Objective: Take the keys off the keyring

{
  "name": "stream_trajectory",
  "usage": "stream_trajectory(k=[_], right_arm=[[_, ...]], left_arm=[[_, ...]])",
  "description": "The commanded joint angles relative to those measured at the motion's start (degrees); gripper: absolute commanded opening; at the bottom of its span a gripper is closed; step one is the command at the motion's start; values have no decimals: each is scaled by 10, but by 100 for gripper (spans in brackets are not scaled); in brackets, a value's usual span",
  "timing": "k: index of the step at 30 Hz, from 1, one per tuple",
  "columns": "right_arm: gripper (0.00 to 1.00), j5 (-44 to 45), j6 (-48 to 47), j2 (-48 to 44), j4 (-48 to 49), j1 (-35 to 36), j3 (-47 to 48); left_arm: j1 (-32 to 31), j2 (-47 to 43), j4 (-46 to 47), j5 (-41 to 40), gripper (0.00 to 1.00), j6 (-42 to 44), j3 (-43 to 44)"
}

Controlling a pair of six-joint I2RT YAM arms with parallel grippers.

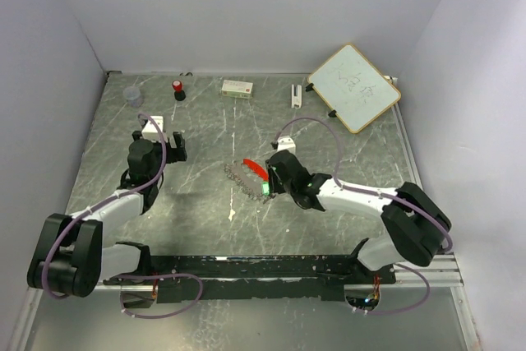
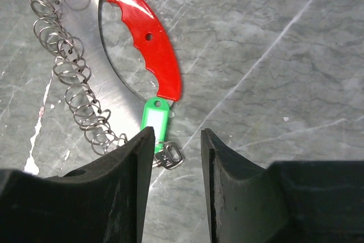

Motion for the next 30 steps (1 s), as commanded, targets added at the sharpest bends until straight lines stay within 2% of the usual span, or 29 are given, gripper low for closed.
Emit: stream_trajectory(k=[1, 7, 13, 30], right_arm=[[39, -27, 16, 30, 36, 3, 4], [38, -54, 24, 79, 51, 5, 17], [38, -54, 24, 83, 61, 9, 17], [38, -46, 27, 123, 15, 17, 48]], left_arm=[[-4, 19, 5, 17, 95, 5, 19], [-4, -8, 27, 10, 95, 8, -2], [-3, -23, 38, -8, 95, 3, -16], [-3, -26, 35, -19, 95, -2, -17]])
